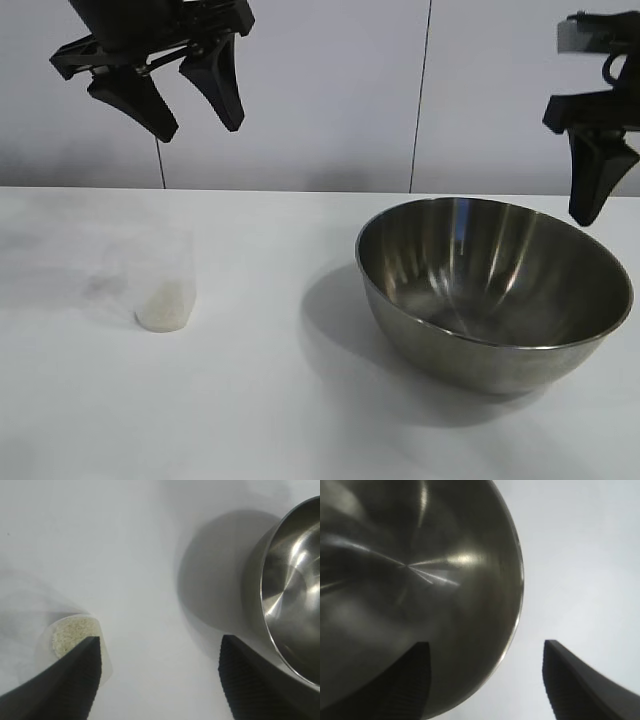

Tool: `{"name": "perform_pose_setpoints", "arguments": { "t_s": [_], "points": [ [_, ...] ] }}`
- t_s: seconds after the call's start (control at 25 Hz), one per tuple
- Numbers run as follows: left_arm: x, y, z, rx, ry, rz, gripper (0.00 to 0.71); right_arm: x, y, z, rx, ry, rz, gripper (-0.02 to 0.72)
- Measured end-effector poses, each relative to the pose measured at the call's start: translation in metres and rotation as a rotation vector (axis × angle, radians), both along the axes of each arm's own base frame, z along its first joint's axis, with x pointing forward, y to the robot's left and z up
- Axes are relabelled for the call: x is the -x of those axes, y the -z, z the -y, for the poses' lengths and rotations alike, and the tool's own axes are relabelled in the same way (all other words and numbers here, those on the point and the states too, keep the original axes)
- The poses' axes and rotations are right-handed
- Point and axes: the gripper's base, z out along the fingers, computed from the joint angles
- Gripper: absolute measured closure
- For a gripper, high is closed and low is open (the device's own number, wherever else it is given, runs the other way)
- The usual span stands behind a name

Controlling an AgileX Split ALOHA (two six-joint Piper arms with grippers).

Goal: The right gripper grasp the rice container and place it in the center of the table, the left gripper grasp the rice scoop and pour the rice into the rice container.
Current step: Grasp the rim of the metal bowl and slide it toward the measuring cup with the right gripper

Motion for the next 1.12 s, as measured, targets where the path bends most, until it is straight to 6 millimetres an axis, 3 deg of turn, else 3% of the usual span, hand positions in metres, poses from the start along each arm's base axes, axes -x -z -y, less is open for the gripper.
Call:
{"name": "perform_pose_setpoints", "arguments": {
  "t_s": [0.44,0.84,0.92,1.04,1.12],
  "points": [
    [0.0,0.0,0.0,0.0,0.0,0.0,0.221,-0.017,0.032,0.031,0.026,0.123,-0.019,0.261],
    [0.0,0.0,0.0,0.0,0.0,0.0,0.221,-0.034,0.095,0.018,-0.142,0.156,-0.054,0.263],
    [0.0,0.0,0.0,0.0,0.0,0.0,0.221,-0.035,0.101,0.016,-0.164,0.159,-0.065,0.341],
    [0.0,0.0,0.0,0.0,0.0,0.0,0.221,-0.036,0.096,0.014,-0.188,0.133,-0.043,0.596],
    [0.0,0.0,0.0,0.0,0.0,0.001,0.221,-0.036,0.089,0.012,-0.202,0.109,-0.02,0.661]
  ]
}}
